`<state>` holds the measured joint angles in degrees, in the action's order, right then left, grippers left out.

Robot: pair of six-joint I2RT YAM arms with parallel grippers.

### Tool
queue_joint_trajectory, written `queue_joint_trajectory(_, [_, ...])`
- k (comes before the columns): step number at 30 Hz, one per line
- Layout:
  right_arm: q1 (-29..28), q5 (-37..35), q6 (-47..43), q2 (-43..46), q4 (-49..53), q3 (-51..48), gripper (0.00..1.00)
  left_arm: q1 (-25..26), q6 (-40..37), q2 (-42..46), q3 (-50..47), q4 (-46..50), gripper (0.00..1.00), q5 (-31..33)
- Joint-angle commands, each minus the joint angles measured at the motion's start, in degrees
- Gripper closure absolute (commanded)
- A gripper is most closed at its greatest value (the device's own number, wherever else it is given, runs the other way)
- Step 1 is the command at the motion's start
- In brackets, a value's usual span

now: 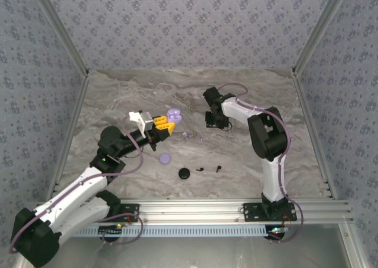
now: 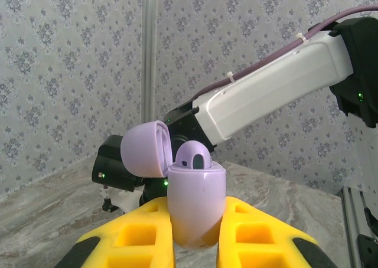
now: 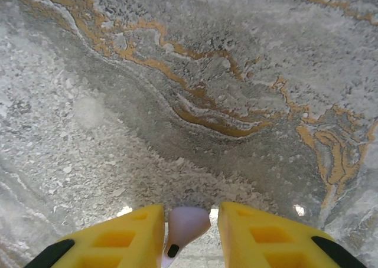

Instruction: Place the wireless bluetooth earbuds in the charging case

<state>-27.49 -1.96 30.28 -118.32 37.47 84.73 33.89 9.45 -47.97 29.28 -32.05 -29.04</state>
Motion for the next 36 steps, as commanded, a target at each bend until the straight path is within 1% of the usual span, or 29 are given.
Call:
queue_joint_trajectory(1, [-0.37,-0.58,1.01,-1.97,1.68,1.14,0.68,0.37,-0.75,0.98,0.08,-0.82,1.0,0.47])
queue_joint_trajectory(11, [-0.45,-0.35,0.06,-2.24,0.85,1.14,0.75,0.31,-0.53,1.2,0.16,-0.51,1.0,0.47])
queue_joint_trajectory(17, [-1.07,-1.53,-1.28,0.82,1.08,1.08,0.77,0.33,-0.49,1.08,0.1,-0.12,1.0,0.56])
queue_joint_trajectory(22, [-1.99,-3.98,-1.46,8.36,2.24,-0.45,0.77,0.39,-0.33,-0.03,-0.27,-0.7,1.0,1.06])
queue_joint_trajectory(28, [-3.61,-5.15,-1.02,21.12,4.32,-2.75,0.77,0.35,0.96,-3.86,-0.46,-4.47,1.0,1.31])
queue_joint_trajectory(33, [-7.52,-5.98,-1.62,31.34,3.53,-3.87,0.77,0.3,1.53,-7.97,1.01,-6.68,1.0,1.27])
queue_joint_trajectory(36, [-10.29,-6.98,-1.91,35.78,2.71,-3.89,0.77,0.35,1.63,-10.14,2.24,-7.01,1.0,0.96])
